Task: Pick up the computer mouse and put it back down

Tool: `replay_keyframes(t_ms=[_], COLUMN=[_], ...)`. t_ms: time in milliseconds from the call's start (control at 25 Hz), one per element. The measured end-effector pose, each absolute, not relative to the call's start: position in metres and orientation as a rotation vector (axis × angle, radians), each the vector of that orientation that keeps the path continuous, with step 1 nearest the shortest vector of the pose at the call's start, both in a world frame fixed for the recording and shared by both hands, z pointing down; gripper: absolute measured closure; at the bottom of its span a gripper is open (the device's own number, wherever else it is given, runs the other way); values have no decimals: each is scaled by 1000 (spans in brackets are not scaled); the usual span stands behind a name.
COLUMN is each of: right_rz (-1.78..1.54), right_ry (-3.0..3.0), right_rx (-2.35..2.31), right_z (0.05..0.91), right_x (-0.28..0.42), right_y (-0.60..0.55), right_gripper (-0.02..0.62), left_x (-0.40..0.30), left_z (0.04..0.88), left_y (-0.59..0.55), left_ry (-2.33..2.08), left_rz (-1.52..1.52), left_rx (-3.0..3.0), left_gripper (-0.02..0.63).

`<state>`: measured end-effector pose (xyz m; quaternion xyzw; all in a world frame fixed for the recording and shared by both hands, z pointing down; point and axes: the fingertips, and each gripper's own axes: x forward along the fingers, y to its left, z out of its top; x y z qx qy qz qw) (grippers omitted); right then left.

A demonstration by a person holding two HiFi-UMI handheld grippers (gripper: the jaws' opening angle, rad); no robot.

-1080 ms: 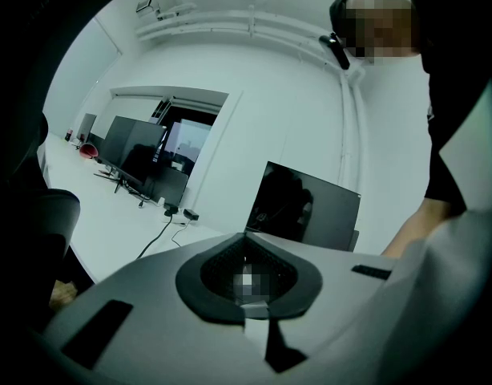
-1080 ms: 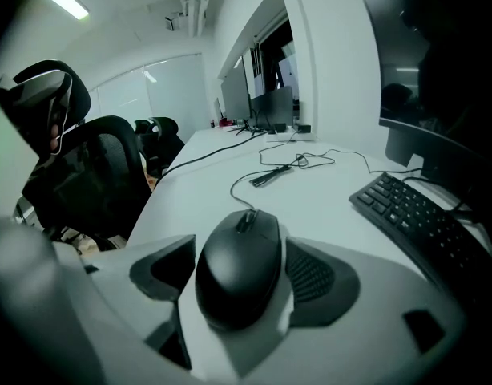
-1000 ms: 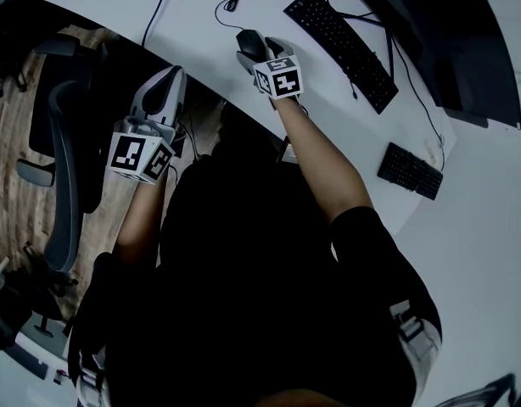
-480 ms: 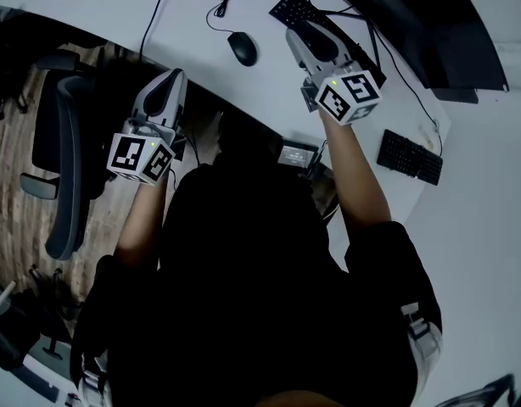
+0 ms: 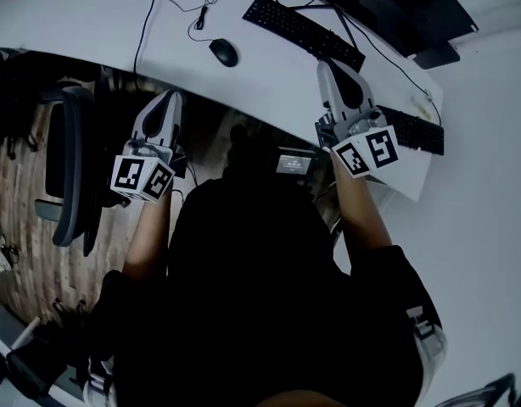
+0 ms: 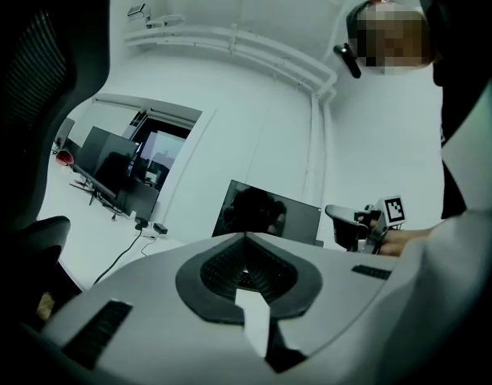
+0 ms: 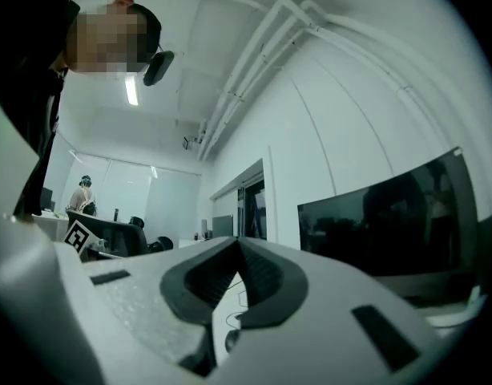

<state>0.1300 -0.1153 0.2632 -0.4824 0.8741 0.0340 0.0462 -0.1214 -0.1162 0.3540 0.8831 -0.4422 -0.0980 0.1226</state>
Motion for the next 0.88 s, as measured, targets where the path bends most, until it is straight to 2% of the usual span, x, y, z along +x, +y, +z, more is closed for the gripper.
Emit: replay_keyframes(t_ms=[200, 520, 880], right_rz=[172, 61, 28], right_ry=[2620, 2659, 2663], right_rx=[-1541, -1578, -1525], right_z=[269, 317, 334], right_x=[146, 160, 196], right_y=[-73, -31, 68], right_gripper=[592, 592, 592], left_x=[-120, -86, -51], left_z=[350, 350, 342], left_y=[-100, -59, 43], left_ry=[-1321, -1287, -1319], left_rz=[-264, -197, -163], left_rx=[2582, 2613, 2609], left_gripper=[611, 611, 611])
